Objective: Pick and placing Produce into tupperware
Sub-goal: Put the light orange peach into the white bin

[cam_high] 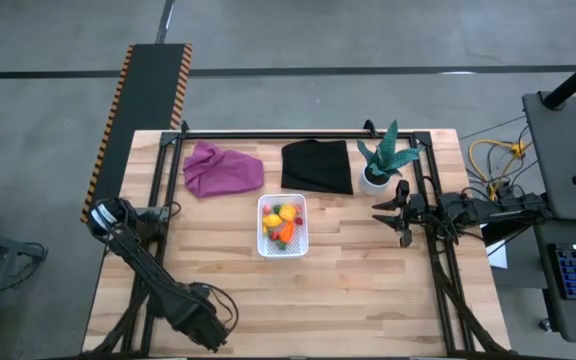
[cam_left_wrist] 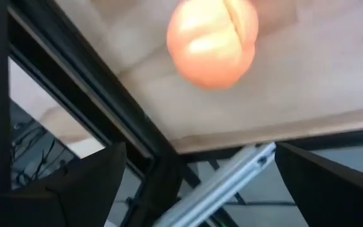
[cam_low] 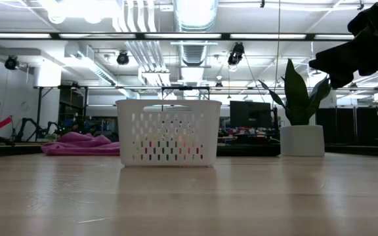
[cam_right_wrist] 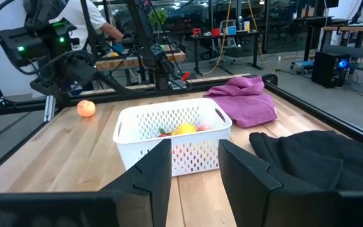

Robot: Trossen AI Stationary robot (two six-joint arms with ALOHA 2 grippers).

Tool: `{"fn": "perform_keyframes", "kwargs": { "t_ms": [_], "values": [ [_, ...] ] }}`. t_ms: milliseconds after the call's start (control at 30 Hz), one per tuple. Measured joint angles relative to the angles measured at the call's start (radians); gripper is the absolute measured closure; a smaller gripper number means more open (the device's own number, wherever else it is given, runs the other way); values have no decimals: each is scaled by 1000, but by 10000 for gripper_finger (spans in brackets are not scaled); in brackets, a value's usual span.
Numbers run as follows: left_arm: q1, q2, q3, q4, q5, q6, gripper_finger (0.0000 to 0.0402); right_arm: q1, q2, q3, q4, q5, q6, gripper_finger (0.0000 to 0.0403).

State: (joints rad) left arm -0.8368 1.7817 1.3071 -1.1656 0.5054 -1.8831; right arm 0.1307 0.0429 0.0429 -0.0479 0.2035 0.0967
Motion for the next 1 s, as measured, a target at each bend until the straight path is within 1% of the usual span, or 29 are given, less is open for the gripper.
{"fn": "perform_keyframes", "kwargs": {
  "t_ms": [133, 333, 567, 733, 867, 1000],
  "values": [
    [0, 0, -2, -1, -87, 5, 11, 0, 0, 0, 0, 0, 0, 280],
    [1, 0, -54, 8, -111, -27, 11, 0, 0, 0, 0, 0, 0, 280],
    [2, -2, -114, 92, -122, -47, 11, 0, 0, 0, -1, 0, 0, 280],
    [2, -2, -154, 141, -155, -48, 11, 0, 0, 0, -1, 0, 0, 280],
    [4, -2, -172, 141, -199, -48, 11, 0, 0, 0, -1, 0, 0, 280],
    [6, -2, -198, 189, -200, -48, 11, 0, 0, 0, -1, 0, 0, 280]
  ]
}}
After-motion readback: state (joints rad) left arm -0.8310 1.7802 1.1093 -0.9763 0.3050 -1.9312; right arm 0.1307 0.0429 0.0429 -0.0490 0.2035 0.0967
